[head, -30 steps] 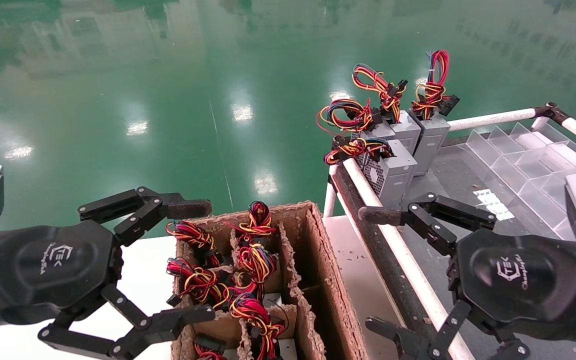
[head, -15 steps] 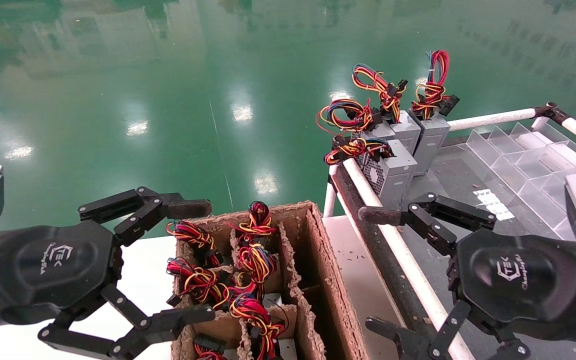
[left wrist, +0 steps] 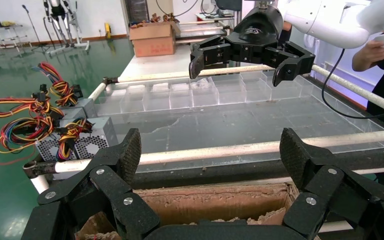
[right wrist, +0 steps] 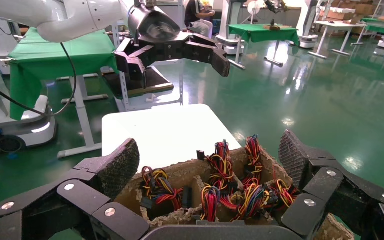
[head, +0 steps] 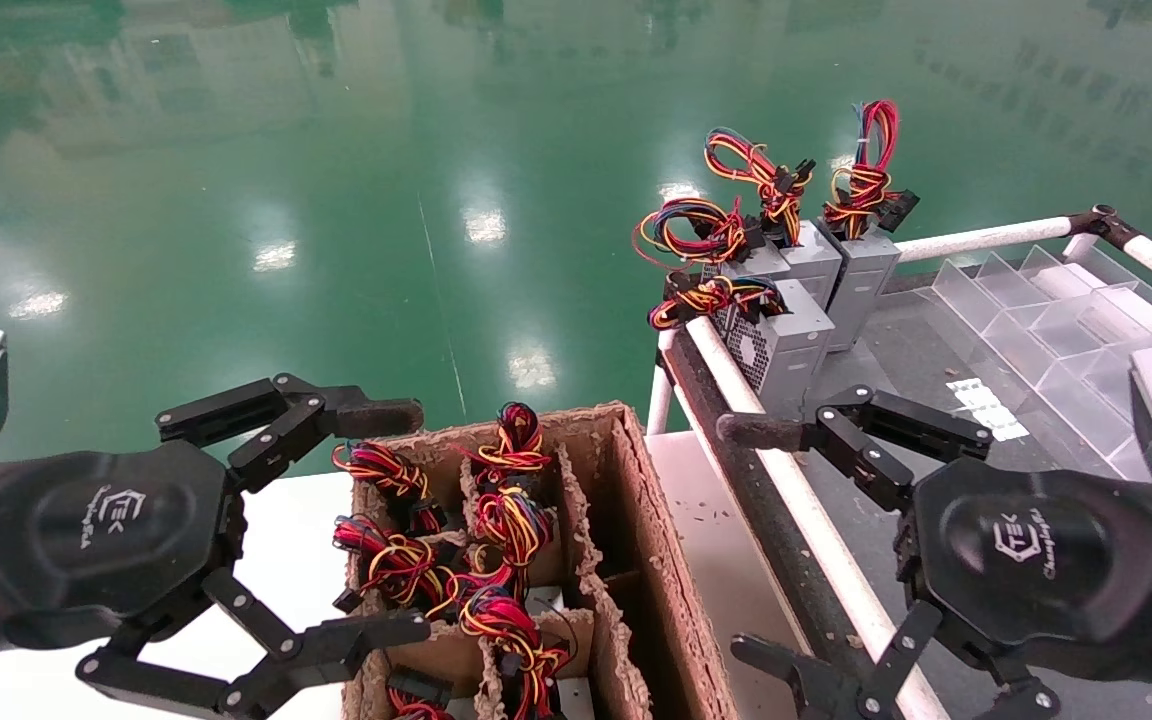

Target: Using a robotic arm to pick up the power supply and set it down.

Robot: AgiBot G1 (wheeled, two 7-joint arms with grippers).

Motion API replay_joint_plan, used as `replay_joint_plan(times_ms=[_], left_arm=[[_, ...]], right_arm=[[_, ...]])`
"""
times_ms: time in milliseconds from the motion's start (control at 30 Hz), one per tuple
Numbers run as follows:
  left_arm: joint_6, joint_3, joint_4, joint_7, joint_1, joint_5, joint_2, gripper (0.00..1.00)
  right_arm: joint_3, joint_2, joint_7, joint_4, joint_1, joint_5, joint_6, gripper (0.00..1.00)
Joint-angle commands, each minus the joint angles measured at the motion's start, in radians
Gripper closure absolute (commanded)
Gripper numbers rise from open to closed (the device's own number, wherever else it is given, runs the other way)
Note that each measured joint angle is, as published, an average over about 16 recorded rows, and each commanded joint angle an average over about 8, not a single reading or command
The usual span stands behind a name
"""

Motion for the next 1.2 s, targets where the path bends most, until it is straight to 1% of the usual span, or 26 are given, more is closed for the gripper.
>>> replay_joint_plan(times_ms=[33,167,200,1200], left_arm=[[0.0,0.0,0.0,0.0,0.0,0.0,0.0,0.43],[0.0,0.0,0.0,0.0,0.0,0.0,0.0,0.93],[0.0,0.0,0.0,0.0,0.0,0.0,0.0,1.0],[0.0,0.0,0.0,0.0,0.0,0.0,0.0,1.0]], right_arm=[[0.0,0.0,0.0,0.0,0.0,0.0,0.0,0.0],[0.0,0.0,0.0,0.0,0.0,0.0,0.0,0.0],[0.0,0.0,0.0,0.0,0.0,0.0,0.0,0.0],[0.0,0.0,0.0,0.0,0.0,0.0,0.0,0.0]])
